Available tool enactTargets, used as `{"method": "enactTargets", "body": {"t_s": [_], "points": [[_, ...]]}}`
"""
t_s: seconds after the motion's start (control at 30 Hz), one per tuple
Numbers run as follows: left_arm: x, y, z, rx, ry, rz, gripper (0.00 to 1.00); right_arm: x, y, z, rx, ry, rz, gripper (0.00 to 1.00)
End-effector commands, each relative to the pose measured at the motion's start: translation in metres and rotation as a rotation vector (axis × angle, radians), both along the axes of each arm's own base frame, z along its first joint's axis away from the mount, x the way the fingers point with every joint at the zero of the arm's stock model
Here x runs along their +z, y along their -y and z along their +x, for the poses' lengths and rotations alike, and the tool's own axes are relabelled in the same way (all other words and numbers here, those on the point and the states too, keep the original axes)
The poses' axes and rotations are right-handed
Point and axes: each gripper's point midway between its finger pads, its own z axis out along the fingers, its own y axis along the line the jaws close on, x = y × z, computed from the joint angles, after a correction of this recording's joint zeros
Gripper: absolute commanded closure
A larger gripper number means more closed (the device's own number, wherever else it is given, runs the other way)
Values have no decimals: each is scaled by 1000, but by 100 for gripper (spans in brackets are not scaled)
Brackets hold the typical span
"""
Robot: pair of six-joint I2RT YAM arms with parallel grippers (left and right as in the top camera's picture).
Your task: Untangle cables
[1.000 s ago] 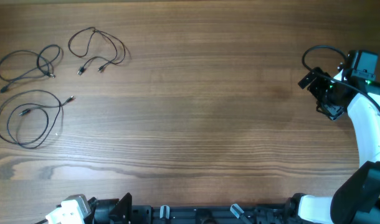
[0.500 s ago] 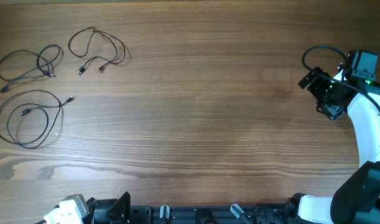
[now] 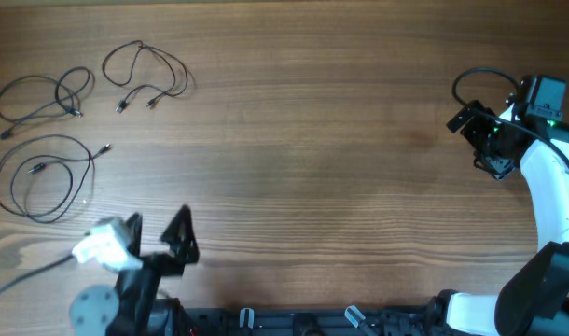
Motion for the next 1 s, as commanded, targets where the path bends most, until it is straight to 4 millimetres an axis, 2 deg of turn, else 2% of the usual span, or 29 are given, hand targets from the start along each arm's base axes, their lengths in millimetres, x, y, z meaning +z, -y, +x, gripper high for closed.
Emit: {"method": "enactTargets", "body": {"t_s": [0.0, 0.23, 0.43, 0.63, 0.77, 0.87, 0.97], "points": [[-27, -6, 24, 30, 14, 5, 0, -2, -1, 3, 17, -2, -2, 0], [-64, -6, 46, 19, 24, 27, 0, -2, -1, 3, 16, -2, -2, 0], [-79, -7, 58, 19, 66, 29, 0, -2, -1, 3, 16, -2, -2, 0], [-75, -7, 59, -6, 102, 151, 0, -2, -1, 3, 17, -2, -2, 0], [-59, -7, 65, -4, 206, 187, 0, -2, -1, 3, 17, -2, -2, 0], [-68, -6, 67, -8, 210, 186, 0, -2, -1, 3, 17, -2, -2, 0], [-68, -6, 67, -8, 210, 187, 0, -2, -1, 3, 16, -2, -2, 0]]}}
